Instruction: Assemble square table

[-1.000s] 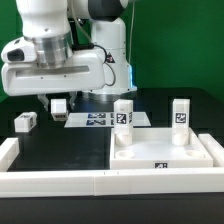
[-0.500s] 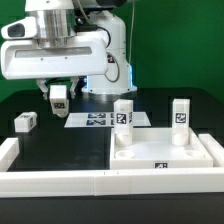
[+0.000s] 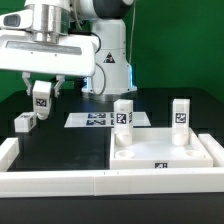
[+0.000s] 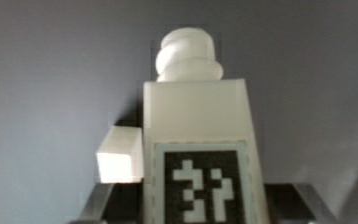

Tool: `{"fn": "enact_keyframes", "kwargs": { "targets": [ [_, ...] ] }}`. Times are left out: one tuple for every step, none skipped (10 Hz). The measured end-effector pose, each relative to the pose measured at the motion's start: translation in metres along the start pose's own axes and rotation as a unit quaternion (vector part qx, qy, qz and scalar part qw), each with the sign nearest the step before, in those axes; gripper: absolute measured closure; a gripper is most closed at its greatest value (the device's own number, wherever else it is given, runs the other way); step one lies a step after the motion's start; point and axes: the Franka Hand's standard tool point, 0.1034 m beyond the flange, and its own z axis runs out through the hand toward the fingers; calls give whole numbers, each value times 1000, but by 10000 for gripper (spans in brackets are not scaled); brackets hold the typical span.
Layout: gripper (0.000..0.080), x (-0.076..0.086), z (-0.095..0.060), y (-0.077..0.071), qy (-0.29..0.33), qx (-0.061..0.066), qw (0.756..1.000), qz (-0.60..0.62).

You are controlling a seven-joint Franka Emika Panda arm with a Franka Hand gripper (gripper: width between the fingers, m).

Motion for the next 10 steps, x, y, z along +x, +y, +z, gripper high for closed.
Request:
{"fn": "enact_keyframes", "kwargs": {
  "targets": [
    [509, 7, -1, -11, -8, 15, 1000, 18],
    [508, 15, -3, -22, -8, 23, 999, 29],
    [508, 21, -4, -35, -7, 28, 998, 49],
    [508, 29, -6, -54, -4, 33, 997, 76],
    [508, 39, -8, -76, 1, 39, 995, 93],
    [508, 45, -8, -88, 7, 40, 995, 96],
    [508, 43, -8, -85, 6, 38, 995, 91],
    [508, 43, -7, -84, 5, 38, 995, 92],
    [508, 43, -7, -84, 5, 38, 995, 92],
    [508, 43, -7, -84, 5, 38, 995, 92]
  ]
}}
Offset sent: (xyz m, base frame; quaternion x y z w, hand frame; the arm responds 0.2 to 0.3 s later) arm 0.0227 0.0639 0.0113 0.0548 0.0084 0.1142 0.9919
